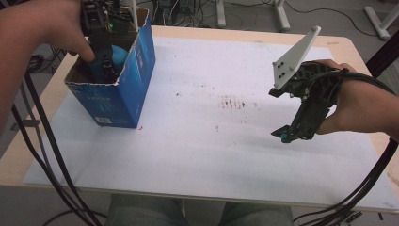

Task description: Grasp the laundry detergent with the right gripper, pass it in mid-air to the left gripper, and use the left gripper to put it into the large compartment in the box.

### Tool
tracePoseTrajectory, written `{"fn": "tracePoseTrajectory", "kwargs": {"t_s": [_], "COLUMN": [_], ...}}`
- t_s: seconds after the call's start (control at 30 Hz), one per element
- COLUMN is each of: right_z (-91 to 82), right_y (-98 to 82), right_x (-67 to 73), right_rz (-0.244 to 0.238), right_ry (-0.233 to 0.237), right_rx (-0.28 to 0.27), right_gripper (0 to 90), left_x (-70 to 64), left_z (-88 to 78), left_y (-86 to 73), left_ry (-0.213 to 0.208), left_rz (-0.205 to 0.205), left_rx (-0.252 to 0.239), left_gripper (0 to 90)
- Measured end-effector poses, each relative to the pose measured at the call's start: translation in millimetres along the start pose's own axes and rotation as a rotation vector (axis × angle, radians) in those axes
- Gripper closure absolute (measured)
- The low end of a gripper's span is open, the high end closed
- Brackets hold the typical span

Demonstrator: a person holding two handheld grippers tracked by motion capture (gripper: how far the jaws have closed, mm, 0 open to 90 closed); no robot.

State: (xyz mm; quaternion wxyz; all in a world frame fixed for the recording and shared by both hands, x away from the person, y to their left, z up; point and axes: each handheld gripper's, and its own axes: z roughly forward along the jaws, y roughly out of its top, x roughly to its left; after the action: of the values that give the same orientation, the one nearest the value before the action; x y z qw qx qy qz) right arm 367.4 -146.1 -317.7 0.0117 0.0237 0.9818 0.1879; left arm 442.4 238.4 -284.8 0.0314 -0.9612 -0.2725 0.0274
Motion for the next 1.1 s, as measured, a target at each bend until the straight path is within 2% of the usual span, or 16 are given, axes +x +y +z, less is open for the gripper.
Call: {"fn": "tracePoseTrajectory", "kwargs": {"t_s": [0.33, 0.5, 0.7, 0.8, 1.1], "right_z": [-2.6, -5.9, -9.2, -11.9, -27.2], "right_y": [-3.1, -5.0, -7.3, -8.5, -7.0], "right_x": [2.8, 6.0, 7.6, 6.4, 0.0], "right_rz": [0.006, 0.004, 0.007, 0.009, 0.006], "right_ry": [-0.005, -0.01, -0.009, -0.012, -0.024], "right_rx": [-0.004, -0.007, -0.013, -0.01, -0.012], "right_gripper": [0.7, 0.7, 0.7, 0.7, 0.7], "left_x": [0.0, 0.1, -1.1, -3.5, -17.6], "left_z": [-14.7, -27.8, -43.2, -51.5, -85.1], "left_y": [-0.4, 0.5, -1.0, -3.3, -8.6], "left_ry": [0.012, 0.012, 0.021, 0.027, 0.06], "left_rz": [-0.008, -0.011, -0.016, -0.019, 0.006], "left_rx": [-0.014, -0.005, -0.023, -0.024, -0.066], "left_gripper": [30.0, 26.2, 24.4, 21.0, 14.9]}}
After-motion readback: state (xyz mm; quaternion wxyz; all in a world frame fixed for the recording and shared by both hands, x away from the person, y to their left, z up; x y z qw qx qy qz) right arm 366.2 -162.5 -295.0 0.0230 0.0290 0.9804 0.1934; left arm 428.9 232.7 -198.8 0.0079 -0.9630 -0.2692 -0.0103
